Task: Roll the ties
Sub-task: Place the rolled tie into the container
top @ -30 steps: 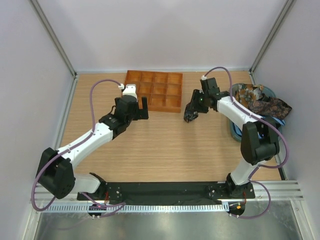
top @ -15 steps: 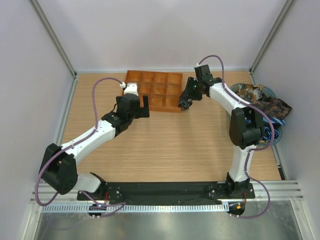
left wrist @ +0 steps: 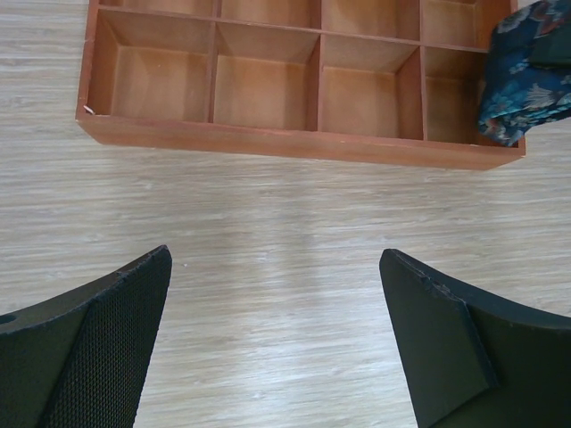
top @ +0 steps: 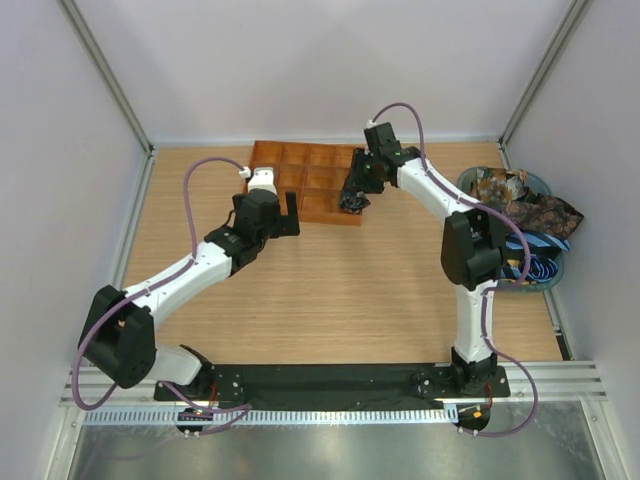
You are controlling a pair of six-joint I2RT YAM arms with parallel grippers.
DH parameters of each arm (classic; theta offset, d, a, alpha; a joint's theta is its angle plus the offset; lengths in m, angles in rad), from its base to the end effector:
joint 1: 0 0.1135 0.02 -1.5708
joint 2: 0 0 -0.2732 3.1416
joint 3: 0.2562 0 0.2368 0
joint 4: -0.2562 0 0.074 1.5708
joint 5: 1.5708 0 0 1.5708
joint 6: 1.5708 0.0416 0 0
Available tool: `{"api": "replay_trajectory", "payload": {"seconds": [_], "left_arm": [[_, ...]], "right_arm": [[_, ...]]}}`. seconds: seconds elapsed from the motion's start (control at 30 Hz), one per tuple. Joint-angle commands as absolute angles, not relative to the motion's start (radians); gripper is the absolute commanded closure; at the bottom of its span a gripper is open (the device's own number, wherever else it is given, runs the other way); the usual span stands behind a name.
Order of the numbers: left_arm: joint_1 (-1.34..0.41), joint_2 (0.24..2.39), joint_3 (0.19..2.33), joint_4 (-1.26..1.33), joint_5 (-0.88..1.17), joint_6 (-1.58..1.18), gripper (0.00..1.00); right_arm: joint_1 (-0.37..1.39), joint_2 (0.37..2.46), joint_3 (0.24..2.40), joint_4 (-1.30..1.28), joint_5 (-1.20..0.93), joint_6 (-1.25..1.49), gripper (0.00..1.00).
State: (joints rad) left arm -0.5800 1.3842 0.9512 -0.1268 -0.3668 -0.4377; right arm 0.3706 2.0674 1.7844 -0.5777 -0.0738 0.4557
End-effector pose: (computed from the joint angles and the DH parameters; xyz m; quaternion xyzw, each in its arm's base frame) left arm 0.2575 -0.1509 0.2804 -0.0269 0.8644 -0.0926 0.4935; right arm 0.4297 0.1702 0.2598 0.0270 0.9367 0.1712 0.3043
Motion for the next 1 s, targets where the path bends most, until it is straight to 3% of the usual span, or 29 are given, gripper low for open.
{"api": "replay_trajectory", "payload": {"seconds": [0.0,0.7,0.77,0.83,0.97], "left_arm": [[-0.574,1.393,0.942,-0.066,-0.390,-0.437,0.00],[-0.575,1.374,0.933,-0.066,-0.379,-0.417,0.00],[-0.575,1.381,0.933,-0.069,-0.374,-0.419,0.00],[-0.575,1.381,0.936,-0.069,-0.368,-0.420,0.00],[-0.575,1.374,0.937,-0.072,-0.367,-0.419,0.00]], "right_arm": [[0.388,2.100,1.854,-0.603,-0.052,0.474,0.82],[0.465,2.347,2.003,-0.710,0.068,0.515,0.82],[0.466,2.350,2.003,-0.713,0.067,0.514,0.78],[0.472,2.341,2.005,-0.715,0.074,0.512,0.66],[0.472,2.310,2.011,-0.721,0.087,0.517,0.53]]}}
